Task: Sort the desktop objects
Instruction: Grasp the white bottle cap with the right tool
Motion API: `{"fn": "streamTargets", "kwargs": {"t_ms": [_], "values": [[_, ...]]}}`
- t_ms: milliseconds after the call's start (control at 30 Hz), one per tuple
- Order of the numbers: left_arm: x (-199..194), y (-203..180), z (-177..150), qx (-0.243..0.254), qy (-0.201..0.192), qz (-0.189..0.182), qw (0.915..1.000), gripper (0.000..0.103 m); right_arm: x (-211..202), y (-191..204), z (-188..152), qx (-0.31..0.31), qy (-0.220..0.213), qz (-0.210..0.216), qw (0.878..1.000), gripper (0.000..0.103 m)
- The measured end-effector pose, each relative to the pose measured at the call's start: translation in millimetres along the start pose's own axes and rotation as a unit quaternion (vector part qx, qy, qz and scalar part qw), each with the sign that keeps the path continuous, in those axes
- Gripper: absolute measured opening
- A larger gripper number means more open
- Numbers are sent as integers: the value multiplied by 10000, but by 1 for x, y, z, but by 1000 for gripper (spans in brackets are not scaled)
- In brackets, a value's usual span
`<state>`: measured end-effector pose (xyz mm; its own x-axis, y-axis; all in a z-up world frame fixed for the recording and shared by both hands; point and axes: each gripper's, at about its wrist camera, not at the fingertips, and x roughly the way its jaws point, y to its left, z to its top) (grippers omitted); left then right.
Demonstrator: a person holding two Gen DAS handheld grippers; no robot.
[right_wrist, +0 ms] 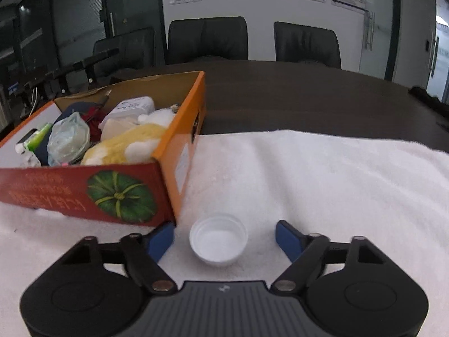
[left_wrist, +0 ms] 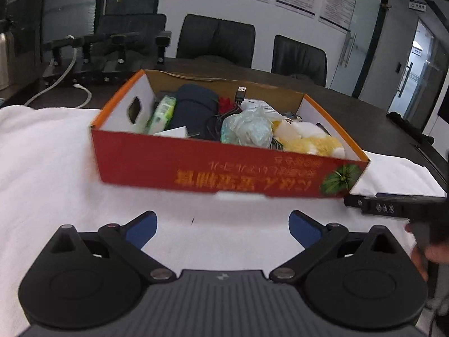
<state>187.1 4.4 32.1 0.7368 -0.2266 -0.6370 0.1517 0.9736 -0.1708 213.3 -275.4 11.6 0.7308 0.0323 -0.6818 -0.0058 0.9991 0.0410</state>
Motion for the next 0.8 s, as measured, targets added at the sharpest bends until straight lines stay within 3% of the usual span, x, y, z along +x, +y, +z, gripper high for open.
{"fn": "streamTargets", "kwargs": {"t_ms": [33, 100, 167, 200, 233, 500, 800], "values": [[5, -1, 2, 38, 25, 24, 10000, 93, -1, 3, -1, -82, -7, -29, 10000, 50], [16, -3, 3, 86, 103, 99, 9999, 82, -8, 10, -5, -266, -17, 72, 9996, 39], [25, -3, 3, -1, 290, 68, 9996, 35, -16, 17, -10, -282, 56, 240, 9993, 39], [29, -3, 2, -53, 442, 0, 9990, 7, -19, 20, -11, -298, 86, 395, 9987, 39], [32, -2, 2, -114, 571, -75, 9983, 3, -23, 25, -14, -321, 106, 559, 9979, 39], [-12, -13, -4, 88, 257, -67, 9996, 1, -75, 68, -4, -517, -293, 1430, 9879, 39], [-86, -25, -34, 365, -224, -1, 9991, 1, -142, 85, -29, -626, -656, 1646, 9822, 39]]}}
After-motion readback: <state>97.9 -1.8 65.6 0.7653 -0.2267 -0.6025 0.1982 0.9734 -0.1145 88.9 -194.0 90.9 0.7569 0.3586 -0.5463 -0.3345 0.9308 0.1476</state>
